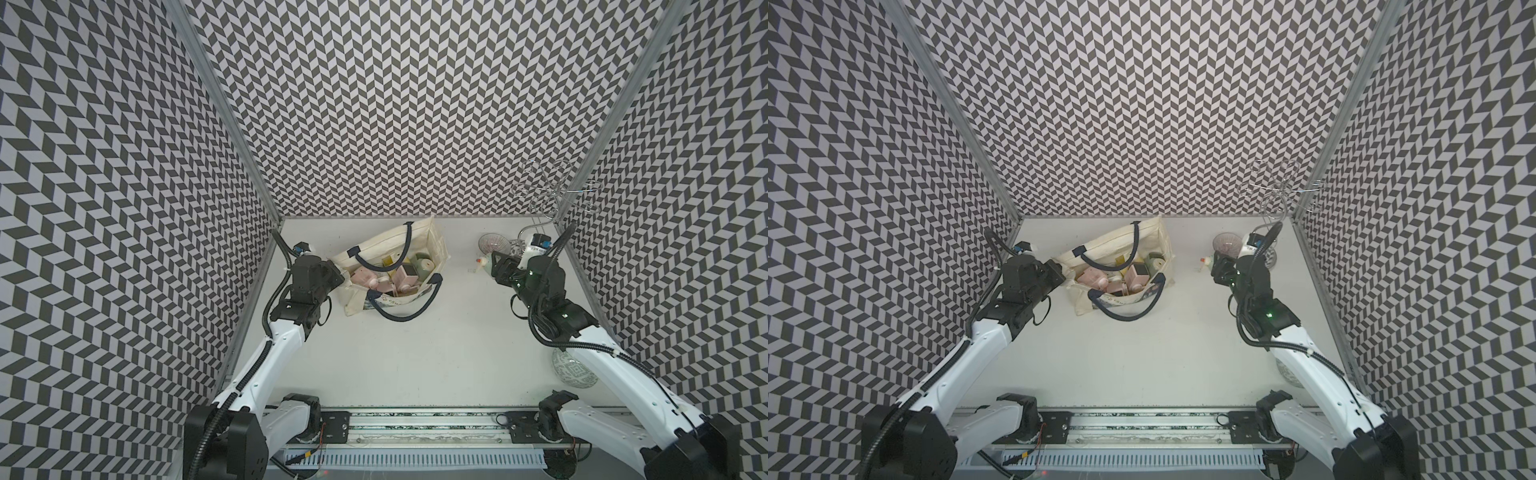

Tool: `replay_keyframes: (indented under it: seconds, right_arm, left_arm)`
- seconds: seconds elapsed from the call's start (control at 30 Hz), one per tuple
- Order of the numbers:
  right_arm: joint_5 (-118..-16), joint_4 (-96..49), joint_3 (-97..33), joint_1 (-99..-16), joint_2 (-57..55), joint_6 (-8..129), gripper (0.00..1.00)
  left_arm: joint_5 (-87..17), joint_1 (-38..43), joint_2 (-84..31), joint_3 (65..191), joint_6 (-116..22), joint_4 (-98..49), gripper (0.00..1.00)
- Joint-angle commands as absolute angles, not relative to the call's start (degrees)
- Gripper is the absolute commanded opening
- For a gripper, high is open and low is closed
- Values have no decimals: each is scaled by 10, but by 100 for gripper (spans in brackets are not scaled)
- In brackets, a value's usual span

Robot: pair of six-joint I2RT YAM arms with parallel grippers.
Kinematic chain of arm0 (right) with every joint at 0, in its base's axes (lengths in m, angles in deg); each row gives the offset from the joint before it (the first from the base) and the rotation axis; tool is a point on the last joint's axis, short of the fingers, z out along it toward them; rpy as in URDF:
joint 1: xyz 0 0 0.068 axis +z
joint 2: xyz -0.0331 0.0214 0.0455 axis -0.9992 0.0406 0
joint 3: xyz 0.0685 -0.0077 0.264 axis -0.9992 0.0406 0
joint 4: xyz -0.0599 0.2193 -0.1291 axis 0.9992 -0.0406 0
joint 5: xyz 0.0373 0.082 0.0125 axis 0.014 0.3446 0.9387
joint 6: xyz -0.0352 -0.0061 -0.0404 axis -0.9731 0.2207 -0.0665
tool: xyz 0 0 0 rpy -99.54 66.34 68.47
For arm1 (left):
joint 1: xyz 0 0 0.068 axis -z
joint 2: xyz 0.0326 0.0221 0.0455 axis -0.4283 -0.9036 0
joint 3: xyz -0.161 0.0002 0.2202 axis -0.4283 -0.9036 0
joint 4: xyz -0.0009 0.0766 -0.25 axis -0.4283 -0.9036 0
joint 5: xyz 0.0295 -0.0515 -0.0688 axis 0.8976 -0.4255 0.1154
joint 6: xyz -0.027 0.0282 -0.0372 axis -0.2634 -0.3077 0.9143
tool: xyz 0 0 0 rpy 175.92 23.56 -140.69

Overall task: Take out the pencil sharpeners from the tote bags
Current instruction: Place the pencil sharpener at the center of the board.

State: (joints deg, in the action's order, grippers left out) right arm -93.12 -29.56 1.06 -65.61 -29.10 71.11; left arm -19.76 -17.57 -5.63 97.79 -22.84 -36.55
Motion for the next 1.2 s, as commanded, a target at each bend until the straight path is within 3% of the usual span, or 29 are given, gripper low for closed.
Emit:
replay_keyframes:
  seconds: [0.0,0.4,0.93,1.17]
  right_arm:
    - [-945,-201,43,-659,-244,725,36]
    - [-946,-63,3,-662,-8,695,38]
    - [-914,64,133,-657,-5,689,55]
    - [-923,63,164,-635,-31,695,73]
  left_arm:
    - [-193,-184,-40,966,-212,-363,0]
    - [-245,-188,-40,947,-224,-361,0]
    - [-289,-188,-38,878,-219,-298,0]
    - [-290,-186,-38,876,-218,-297,0]
